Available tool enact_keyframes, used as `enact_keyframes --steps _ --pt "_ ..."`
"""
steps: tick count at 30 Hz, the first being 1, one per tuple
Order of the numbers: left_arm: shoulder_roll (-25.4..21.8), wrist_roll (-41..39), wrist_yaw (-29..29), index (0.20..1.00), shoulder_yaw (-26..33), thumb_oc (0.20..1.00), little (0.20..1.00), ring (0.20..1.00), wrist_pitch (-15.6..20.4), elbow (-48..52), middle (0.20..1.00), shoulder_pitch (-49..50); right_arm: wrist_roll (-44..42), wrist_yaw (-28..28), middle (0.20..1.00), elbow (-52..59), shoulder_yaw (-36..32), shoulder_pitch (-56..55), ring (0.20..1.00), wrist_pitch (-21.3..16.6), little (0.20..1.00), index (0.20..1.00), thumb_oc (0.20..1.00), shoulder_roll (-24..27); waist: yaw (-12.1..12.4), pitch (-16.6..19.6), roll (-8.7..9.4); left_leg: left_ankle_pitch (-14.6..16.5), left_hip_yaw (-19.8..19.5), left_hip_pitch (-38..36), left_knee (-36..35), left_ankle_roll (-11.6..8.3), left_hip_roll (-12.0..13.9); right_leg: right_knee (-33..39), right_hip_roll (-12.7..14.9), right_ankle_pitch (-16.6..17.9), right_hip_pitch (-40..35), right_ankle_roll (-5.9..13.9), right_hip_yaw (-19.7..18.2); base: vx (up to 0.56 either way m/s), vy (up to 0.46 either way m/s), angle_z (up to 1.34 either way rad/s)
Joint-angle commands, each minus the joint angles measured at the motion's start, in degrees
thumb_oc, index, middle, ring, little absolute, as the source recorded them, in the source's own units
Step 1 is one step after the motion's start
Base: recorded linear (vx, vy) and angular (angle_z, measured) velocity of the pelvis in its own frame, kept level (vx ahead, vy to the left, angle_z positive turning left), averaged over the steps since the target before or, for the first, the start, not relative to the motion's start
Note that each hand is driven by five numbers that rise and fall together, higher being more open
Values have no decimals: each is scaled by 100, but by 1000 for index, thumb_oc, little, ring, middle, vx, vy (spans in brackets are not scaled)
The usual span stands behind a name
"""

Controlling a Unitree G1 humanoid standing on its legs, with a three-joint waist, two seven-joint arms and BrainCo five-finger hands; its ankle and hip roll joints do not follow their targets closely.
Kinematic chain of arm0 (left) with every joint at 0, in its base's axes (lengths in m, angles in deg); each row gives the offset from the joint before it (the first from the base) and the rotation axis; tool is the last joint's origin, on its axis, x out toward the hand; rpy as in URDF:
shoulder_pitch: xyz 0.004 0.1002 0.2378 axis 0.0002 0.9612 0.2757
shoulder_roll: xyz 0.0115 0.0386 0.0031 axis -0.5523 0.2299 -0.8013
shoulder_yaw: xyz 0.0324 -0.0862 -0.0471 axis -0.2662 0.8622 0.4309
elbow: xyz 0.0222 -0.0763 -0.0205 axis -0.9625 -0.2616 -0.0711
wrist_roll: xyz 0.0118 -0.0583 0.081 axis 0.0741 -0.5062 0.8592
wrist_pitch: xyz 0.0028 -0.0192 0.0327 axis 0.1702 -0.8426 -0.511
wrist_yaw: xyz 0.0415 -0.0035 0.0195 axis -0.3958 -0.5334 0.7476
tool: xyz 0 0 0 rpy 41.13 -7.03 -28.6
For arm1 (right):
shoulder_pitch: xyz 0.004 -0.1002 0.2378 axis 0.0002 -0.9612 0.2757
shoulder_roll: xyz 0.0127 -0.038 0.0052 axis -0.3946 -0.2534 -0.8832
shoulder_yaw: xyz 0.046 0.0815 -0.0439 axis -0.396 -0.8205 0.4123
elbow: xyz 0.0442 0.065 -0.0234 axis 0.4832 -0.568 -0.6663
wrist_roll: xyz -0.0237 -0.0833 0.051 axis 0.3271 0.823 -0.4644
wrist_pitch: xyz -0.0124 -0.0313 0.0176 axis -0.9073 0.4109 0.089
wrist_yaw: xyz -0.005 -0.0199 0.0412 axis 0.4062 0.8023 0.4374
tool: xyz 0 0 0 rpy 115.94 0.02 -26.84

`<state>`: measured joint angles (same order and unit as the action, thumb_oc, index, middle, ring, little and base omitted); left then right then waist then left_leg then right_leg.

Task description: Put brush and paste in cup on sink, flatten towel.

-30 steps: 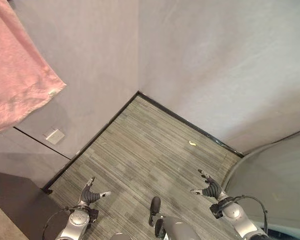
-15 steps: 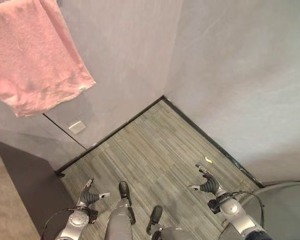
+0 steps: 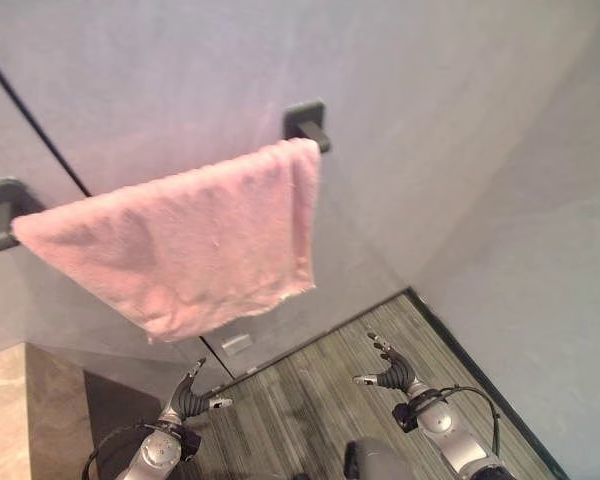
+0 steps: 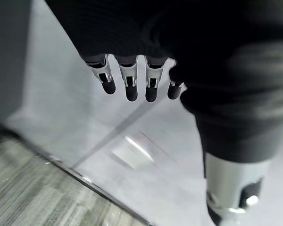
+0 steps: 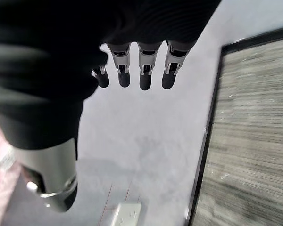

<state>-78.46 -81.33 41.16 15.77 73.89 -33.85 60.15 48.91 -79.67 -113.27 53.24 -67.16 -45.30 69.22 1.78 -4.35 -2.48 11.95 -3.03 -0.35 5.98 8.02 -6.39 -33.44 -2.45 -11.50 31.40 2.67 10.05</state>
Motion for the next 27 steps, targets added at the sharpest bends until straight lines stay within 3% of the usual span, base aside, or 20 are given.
enact_keyframes --steps 1,2,3,5,10,15,19,21,24,27 --pt "-419 161 -17 1000 104 1000 1000 1000 171 402 1000 109 -257 25 1000 131 -240 -217 1000 -273 1000 1000 1000 207 -210 -273 492 -650 -149 101 48 -666 337 2236 429 1284 -1533 519 -661 256 -72 182" --pt "-417 149 -11 1000 91 1000 1000 1000 183 404 1000 110 -243 8 1000 135 -272 -252 1000 -249 1000 1000 1000 228 -213 -292 519 -643 -287 57 67 -687 311 2176 380 1360 -1506 553 -799 248 -123 139" --pt "-395 179 -35 1000 67 1000 1000 1000 204 442 1000 118 -251 -9 1000 178 -310 -287 1000 -254 1000 1000 1000 255 -168 -266 605 -618 -480 79 77 -714 256 2353 392 1305 -1788 516 -718 163 -92 111" --pt "-389 210 -15 1000 67 1000 1000 1000 219 427 1000 137 -253 -15 1000 128 -302 -294 1000 -277 1000 1000 1000 263 -173 -247 614 -624 -542 103 95 -739 253 2402 374 1290 -1852 495 -676 126 -96 76" --pt "-394 79 54 1000 166 1000 1000 1000 226 332 1000 313 -268 -100 1000 242 -222 -206 1000 -322 1000 1000 1000 455 36 -118 687 -749 -823 166 27 -946 445 2534 319 1047 -2102 334 -221 167 -166 24" --pt "-435 99 57 1000 66 1000 1000 1000 218 365 1000 223 -360 -17 1000 219 -319 -109 1000 -348 1000 1000 1000 541 52 -136 723 -930 -1076 267 -147 -1129 603 2571 360 872 -2175 237 227 99 -165 38" --pt "-380 235 77 1000 -190 1000 1000 1000 208 347 1000 -173 -425 196 1000 242 -495 -36 1000 -332 1000 1000 1000 578 -195 -212 687 -914 156 614 174 -1212 835 2653 605 914 -2220 256 623 -38 11 78" --pt "-393 256 102 1000 -181 1000 1000 1000 226 479 1000 -156 -414 201 1000 256 -468 18 1000 -334 1000 1000 1000 574 -134 -219 648 -807 8 449 491 -1244 730 2608 545 955 -2177 219 524 -94 69 30" --pt "-421 325 48 1000 -245 1000 1000 1000 242 626 1000 -53 -495 181 1000 17 -462 42 1000 -304 1000 1000 1000 486 -189 -134 539 -790 -106 270 243 -1173 686 2515 527 1042 -2039 282 371 -56 146 -44" --pt "-430 487 33 1000 -315 1000 1000 1000 249 709 1000 71 -458 200 1000 -11 -524 10 1000 -278 1000 1000 1000 417 -273 -97 507 -476 6 157 23 -987 532 2462 633 1176 -2004 384 118 -62 188 -13"
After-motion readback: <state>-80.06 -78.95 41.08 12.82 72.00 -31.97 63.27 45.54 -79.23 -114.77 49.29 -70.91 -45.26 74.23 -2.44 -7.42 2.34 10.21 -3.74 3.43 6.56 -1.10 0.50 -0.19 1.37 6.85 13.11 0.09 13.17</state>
